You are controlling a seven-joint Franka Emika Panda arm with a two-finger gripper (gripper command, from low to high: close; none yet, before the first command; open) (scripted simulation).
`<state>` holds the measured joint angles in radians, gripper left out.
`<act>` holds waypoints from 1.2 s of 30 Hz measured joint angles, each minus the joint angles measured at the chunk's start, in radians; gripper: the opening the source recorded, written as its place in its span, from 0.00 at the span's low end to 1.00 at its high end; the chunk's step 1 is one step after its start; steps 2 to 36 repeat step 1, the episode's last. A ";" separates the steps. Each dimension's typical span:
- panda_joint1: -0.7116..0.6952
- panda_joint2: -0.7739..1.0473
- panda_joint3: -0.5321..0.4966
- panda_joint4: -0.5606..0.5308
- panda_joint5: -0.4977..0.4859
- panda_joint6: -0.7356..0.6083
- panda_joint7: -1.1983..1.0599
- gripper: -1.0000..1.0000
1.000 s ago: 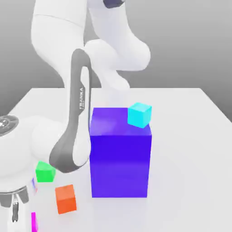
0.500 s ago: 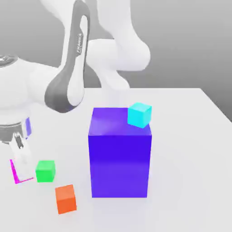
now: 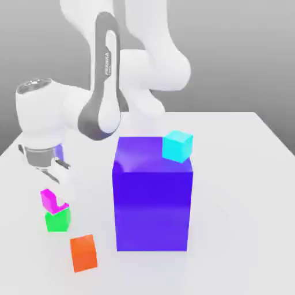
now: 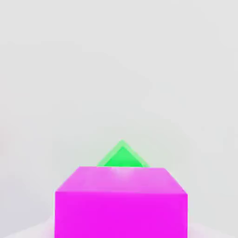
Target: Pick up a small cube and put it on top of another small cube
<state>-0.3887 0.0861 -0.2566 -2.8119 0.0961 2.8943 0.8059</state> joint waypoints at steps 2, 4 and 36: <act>0.000 0.000 0.000 0.000 0.000 0.000 0.000 1.00; 0.000 0.000 0.000 0.000 0.000 0.000 0.000 1.00; 0.000 0.000 0.000 0.000 0.000 0.000 0.000 1.00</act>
